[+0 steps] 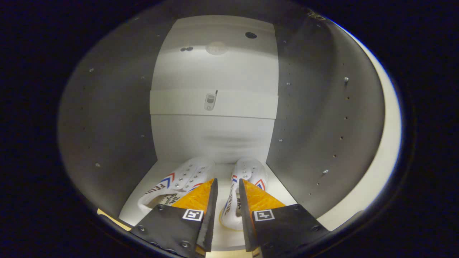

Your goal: Open the shoe cabinet door, grab the shoes and put them into the shoe cabinet, then close the shoe cabinet door.

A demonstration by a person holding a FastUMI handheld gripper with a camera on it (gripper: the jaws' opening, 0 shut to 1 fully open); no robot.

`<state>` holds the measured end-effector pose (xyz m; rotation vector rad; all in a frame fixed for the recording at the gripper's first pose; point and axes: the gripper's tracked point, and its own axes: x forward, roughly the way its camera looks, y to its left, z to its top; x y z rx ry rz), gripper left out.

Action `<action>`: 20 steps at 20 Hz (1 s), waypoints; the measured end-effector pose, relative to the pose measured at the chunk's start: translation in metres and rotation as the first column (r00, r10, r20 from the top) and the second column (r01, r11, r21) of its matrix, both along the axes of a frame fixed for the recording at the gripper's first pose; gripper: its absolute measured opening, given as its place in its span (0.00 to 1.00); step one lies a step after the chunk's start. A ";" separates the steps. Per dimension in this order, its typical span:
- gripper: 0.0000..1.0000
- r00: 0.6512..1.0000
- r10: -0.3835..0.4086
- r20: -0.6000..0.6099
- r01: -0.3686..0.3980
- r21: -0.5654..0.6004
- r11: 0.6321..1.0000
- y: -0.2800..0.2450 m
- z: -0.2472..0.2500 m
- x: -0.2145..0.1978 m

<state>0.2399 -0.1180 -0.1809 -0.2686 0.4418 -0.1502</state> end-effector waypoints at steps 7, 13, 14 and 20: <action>0.37 0.995 -0.008 0.098 0.007 0.010 1.000 0.033 0.052 -0.061; 0.37 0.980 -0.035 0.198 0.035 0.006 0.999 0.041 0.105 -0.124; 0.37 0.975 -0.043 0.217 0.043 0.006 0.999 0.040 0.115 -0.135; 0.36 0.942 -0.082 0.325 0.086 0.000 0.996 0.018 0.171 -0.197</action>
